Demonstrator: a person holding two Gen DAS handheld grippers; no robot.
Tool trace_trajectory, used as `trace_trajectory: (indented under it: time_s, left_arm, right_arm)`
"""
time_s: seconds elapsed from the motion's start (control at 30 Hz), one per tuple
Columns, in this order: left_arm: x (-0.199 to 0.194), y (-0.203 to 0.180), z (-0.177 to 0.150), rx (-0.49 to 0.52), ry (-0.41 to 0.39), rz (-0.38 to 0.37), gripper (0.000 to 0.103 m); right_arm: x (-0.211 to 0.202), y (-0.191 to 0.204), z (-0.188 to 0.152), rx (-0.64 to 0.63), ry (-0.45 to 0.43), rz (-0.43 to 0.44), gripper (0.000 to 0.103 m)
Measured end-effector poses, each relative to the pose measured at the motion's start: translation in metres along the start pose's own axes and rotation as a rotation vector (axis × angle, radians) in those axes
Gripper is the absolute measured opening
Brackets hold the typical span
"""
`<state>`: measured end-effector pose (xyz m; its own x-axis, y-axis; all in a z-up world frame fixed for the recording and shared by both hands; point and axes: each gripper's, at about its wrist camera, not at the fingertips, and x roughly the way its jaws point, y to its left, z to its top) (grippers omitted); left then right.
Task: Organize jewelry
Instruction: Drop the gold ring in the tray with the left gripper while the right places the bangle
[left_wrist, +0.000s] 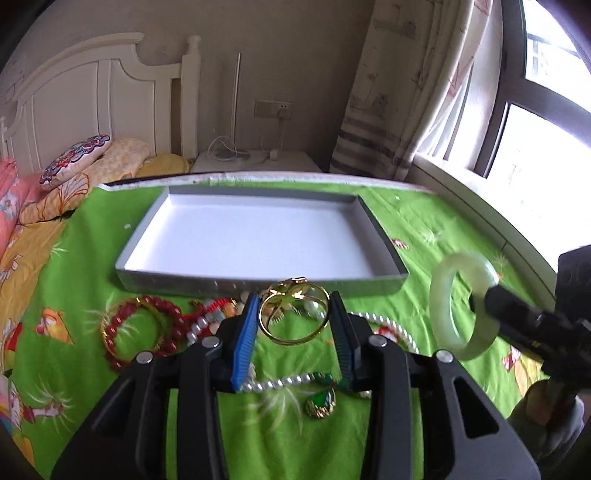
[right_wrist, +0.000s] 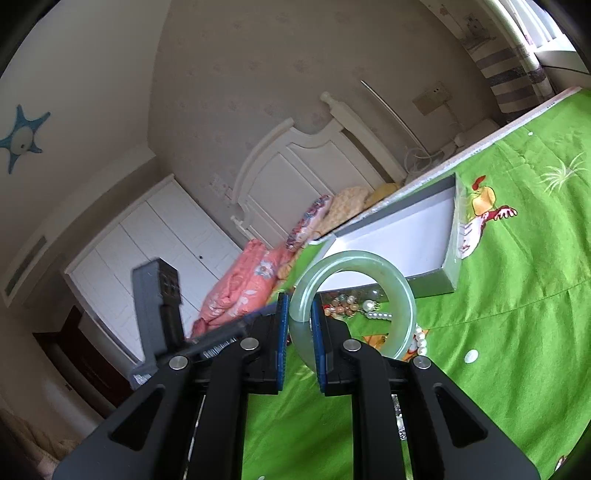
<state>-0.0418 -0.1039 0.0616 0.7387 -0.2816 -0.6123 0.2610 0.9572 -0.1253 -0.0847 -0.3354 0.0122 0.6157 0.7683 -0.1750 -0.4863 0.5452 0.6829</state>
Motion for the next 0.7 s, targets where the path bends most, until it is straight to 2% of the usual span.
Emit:
trace_trajectory:
  time_s: [0.17, 0.5, 0.57, 0.63, 0.7]
  left_arm:
    - [0.004, 0.009, 0.021, -0.004, -0.009, 0.019, 0.038]
    - [0.056, 0.036, 0.055, -0.077, 0.053, 0.088, 0.038]
    - [0.065, 0.039, 0.057, -0.081, 0.069, 0.103, 0.038]
    - [0.070, 0.040, 0.058, -0.081, 0.084, 0.104, 0.038]
    - [0.070, 0.039, 0.057, -0.059, 0.086, 0.099, 0.038]
  right_arm:
    - [0.024, 0.006, 0.012, -0.054, 0.054, -0.095, 0.015]
    - [0.070, 0.015, 0.044, -0.151, 0.105, -0.259, 0.015]
    - [0.066, 0.016, 0.047, -0.098, 0.122, -0.283, 0.015]
    - [0.058, 0.015, 0.047, 0.002, 0.148, -0.240, 0.015]
    - [0.052, 0.017, 0.049, 0.009, 0.180, -0.236, 0.015]
